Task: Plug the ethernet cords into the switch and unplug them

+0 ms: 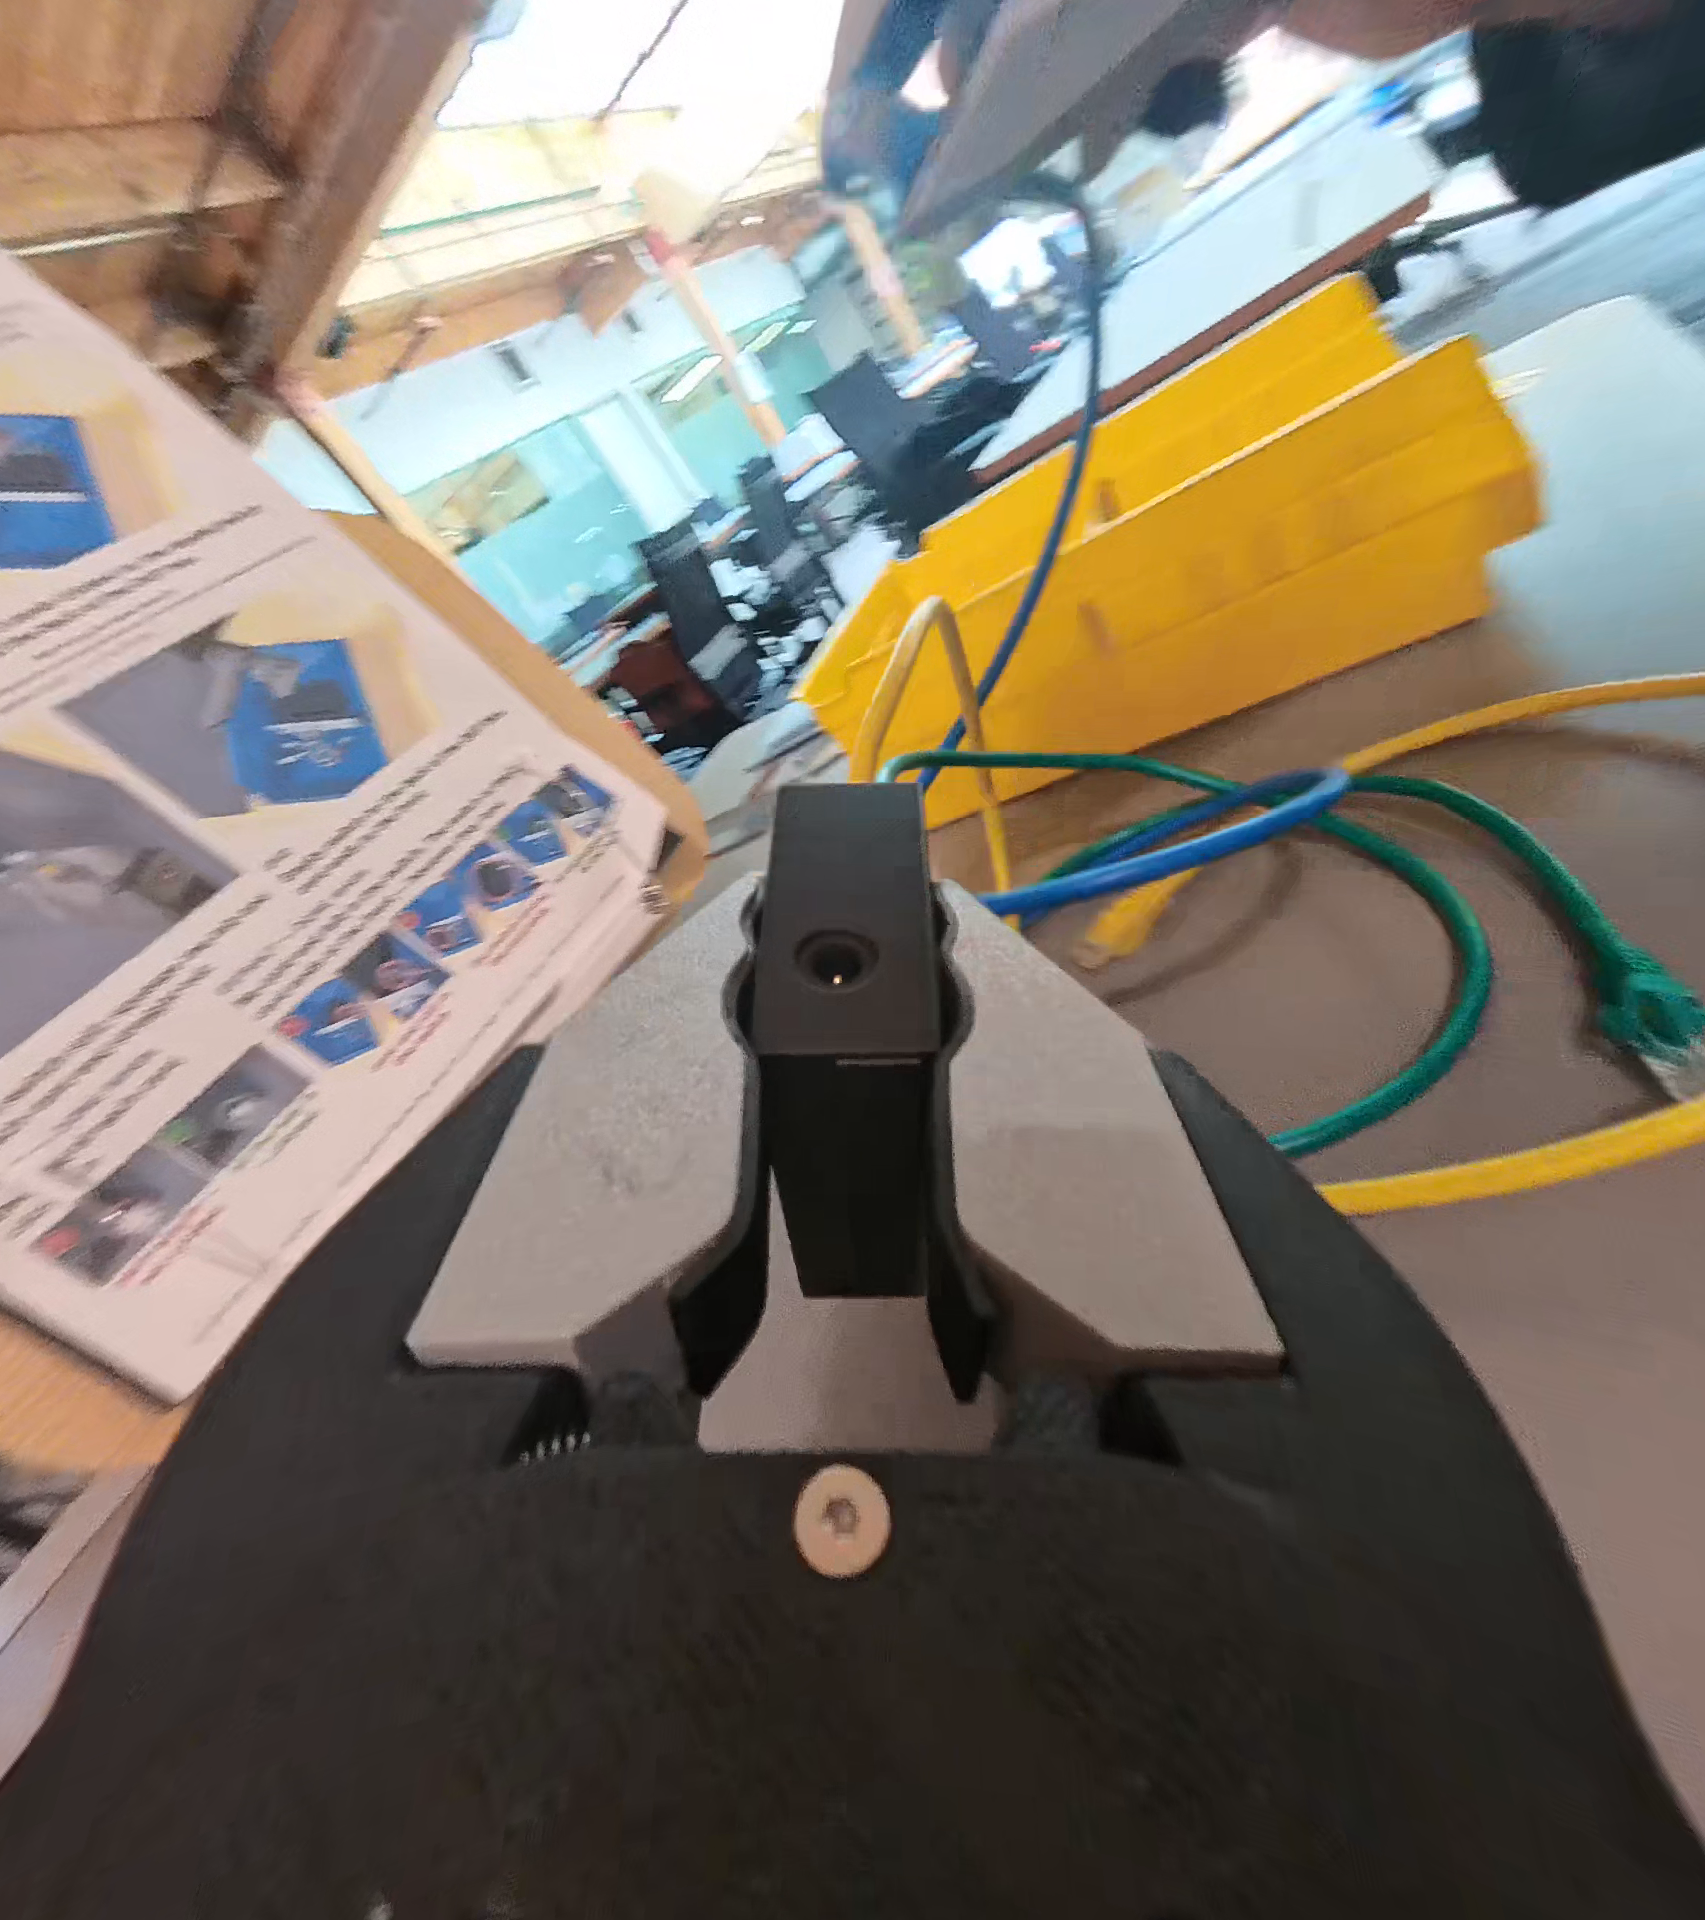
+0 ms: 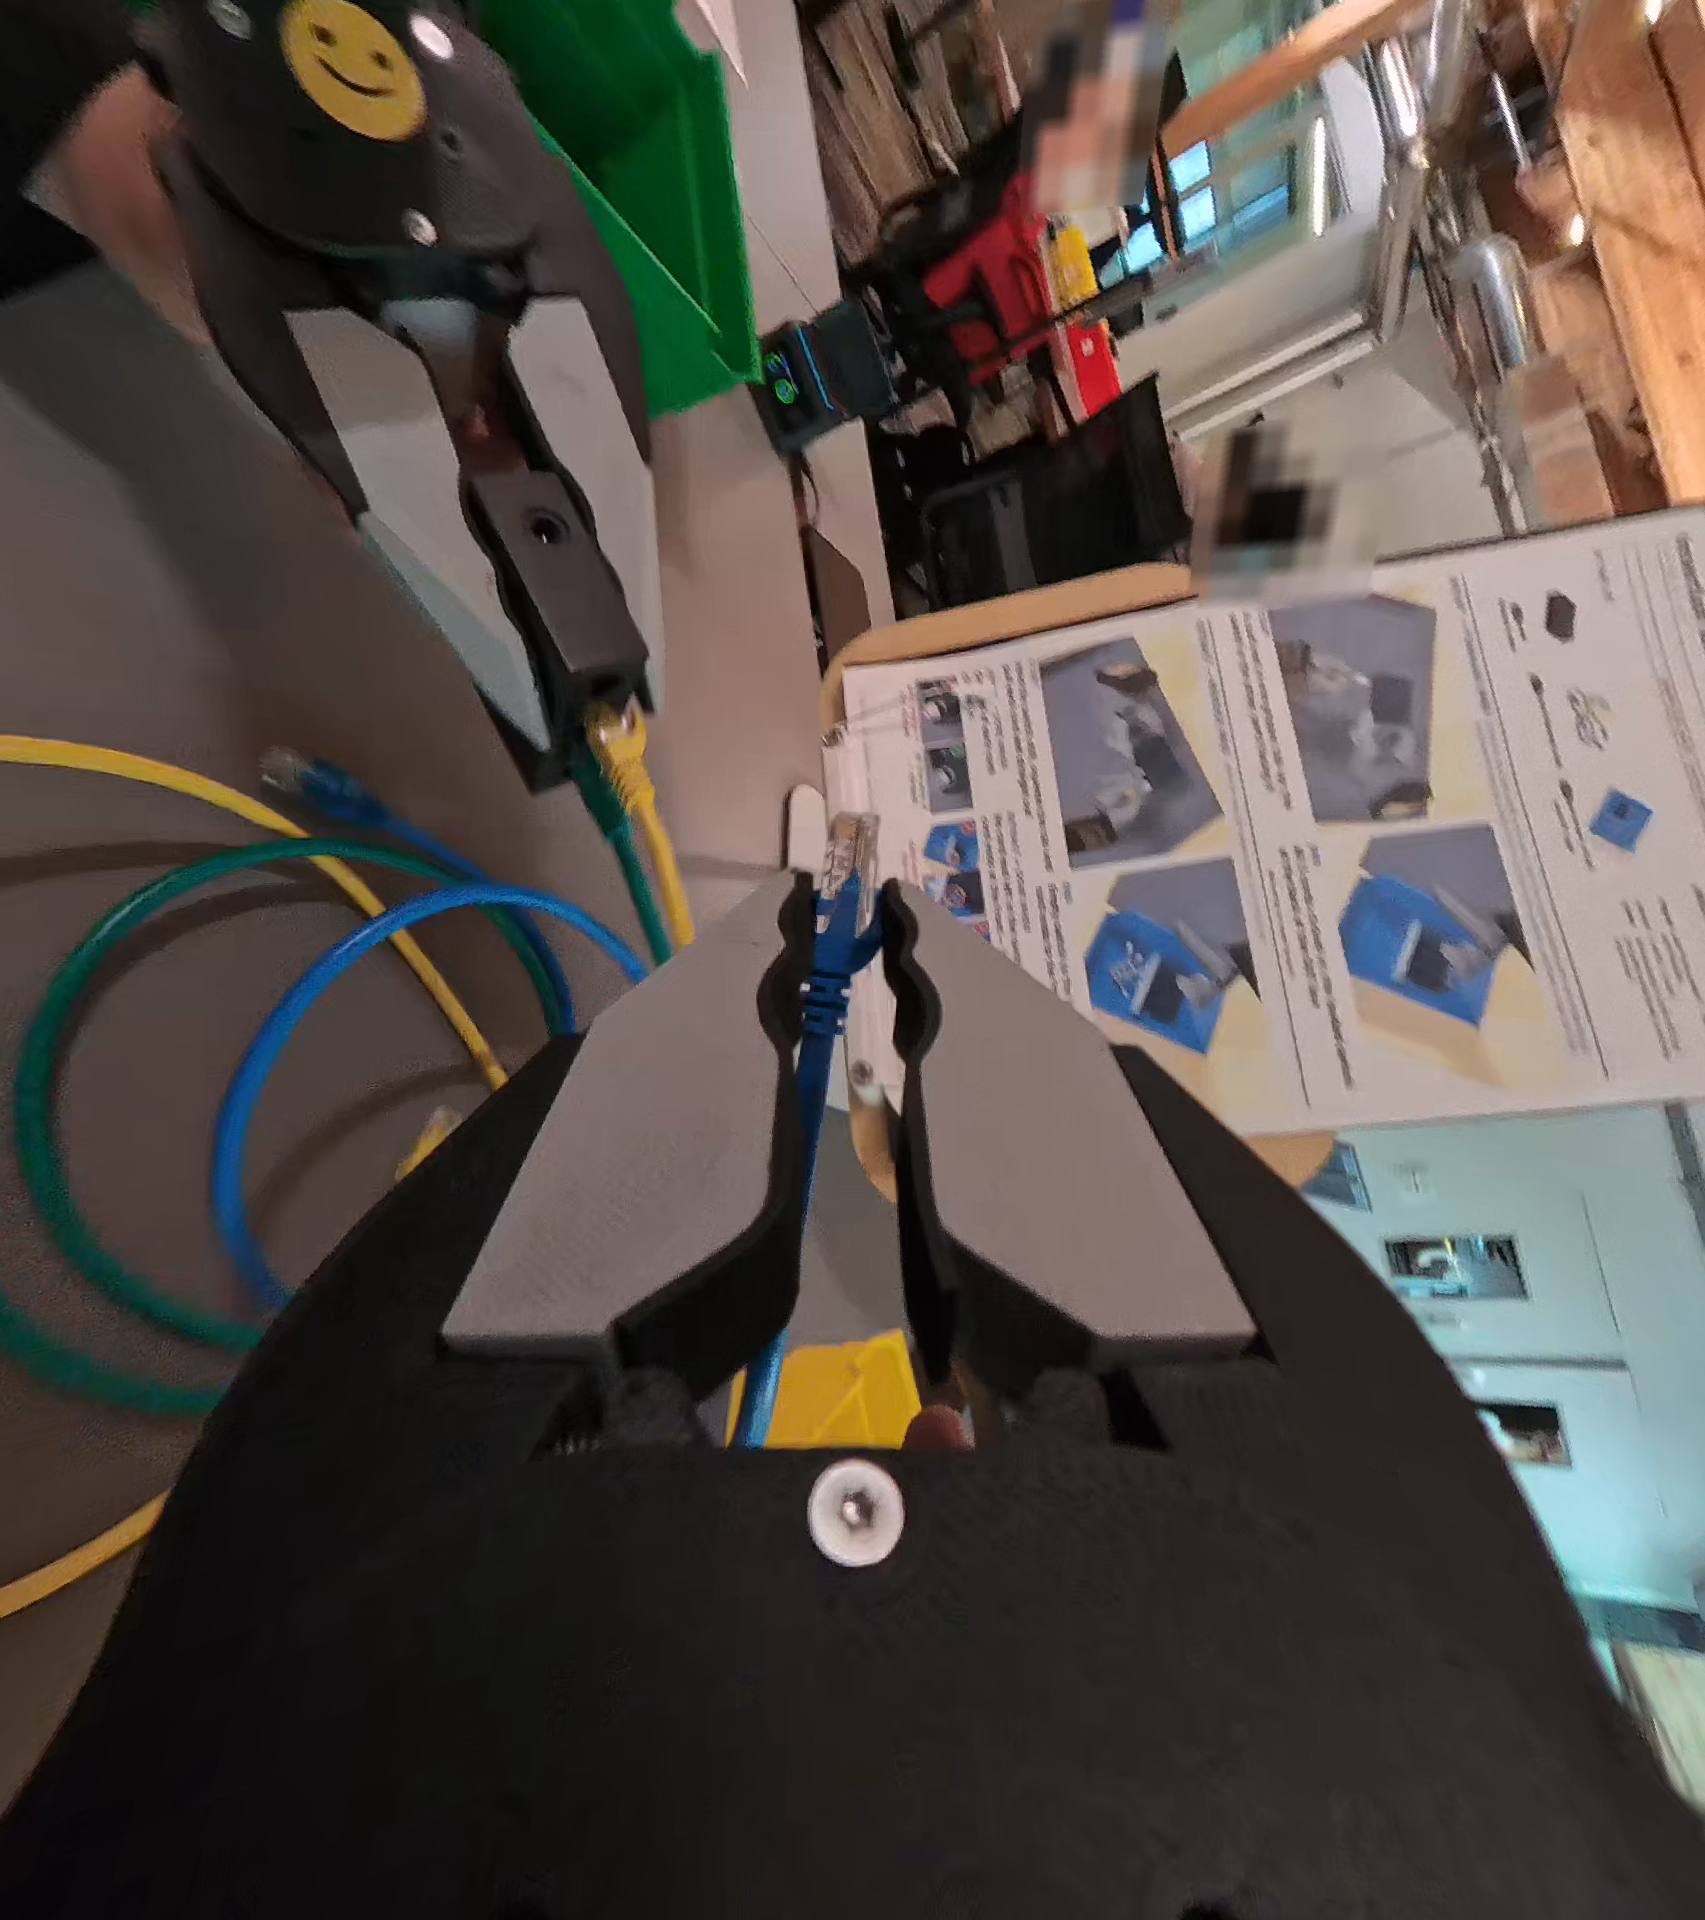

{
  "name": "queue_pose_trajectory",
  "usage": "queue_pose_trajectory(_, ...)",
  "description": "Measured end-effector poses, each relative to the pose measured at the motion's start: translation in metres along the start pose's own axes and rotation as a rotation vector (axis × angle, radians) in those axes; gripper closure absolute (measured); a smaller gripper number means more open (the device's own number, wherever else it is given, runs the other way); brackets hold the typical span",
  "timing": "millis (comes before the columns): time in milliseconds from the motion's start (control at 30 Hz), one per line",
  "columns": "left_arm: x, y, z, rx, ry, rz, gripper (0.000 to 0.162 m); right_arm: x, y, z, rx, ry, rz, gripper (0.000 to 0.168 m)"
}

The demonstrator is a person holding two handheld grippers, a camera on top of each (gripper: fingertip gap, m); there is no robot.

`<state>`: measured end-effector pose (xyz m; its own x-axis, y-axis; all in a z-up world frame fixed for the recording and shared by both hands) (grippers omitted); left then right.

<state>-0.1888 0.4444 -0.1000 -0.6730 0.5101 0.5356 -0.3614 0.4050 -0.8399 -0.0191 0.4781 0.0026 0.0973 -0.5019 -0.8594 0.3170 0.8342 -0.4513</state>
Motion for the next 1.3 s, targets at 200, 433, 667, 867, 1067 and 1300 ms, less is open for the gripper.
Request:
queue_pose_trajectory(200,0.002,-0.005,0.002,-0.025,-0.038,0.022,0.136,-0.016,0.027,0.018,0.194,0.087,-0.142,0.158)
queue_pose_trajectory(433,-0.005,0.0,0.001,-0.001,0.0,0.006,0.135,-0.042,0.041,0.027,0.173,0.162,-0.449,0.158)
queue_pose_trajectory(667,-0.017,-0.007,0.006,-0.054,0.16,0.018,0.135,-0.009,0.069,-0.009,0.349,-0.024,-0.485,0.154)
queue_pose_trajectory(867,-0.042,0.002,0.007,0.037,0.346,-0.051,0.131,-0.009,0.084,-0.037,0.388,-0.21,-0.662,0.145)
queue_pose_trajectory(1067,-0.064,0.018,0.001,0.135,0.4,-0.223,0.128,0.018,0.102,-0.08,0.569,-0.461,-0.685,0.124)
queue_pose_trajectory(1300,-0.073,0.026,-0.003,0.168,0.381,-0.32,0.126,0.052,0.105,-0.134,0.647,-0.595,-0.541,0.127)
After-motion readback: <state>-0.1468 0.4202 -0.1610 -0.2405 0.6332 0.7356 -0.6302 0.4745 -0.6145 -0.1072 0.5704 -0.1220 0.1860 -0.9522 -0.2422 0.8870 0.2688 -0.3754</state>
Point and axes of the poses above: each gripper's, where its closed fingertips meet, z back along the fingers, y out of its underside, x = y × z across the jaws, the point moved 7 cm from there along z, back along the fingers, and after that the axes turned 7 degrees about -x, right-handed, at the moved point
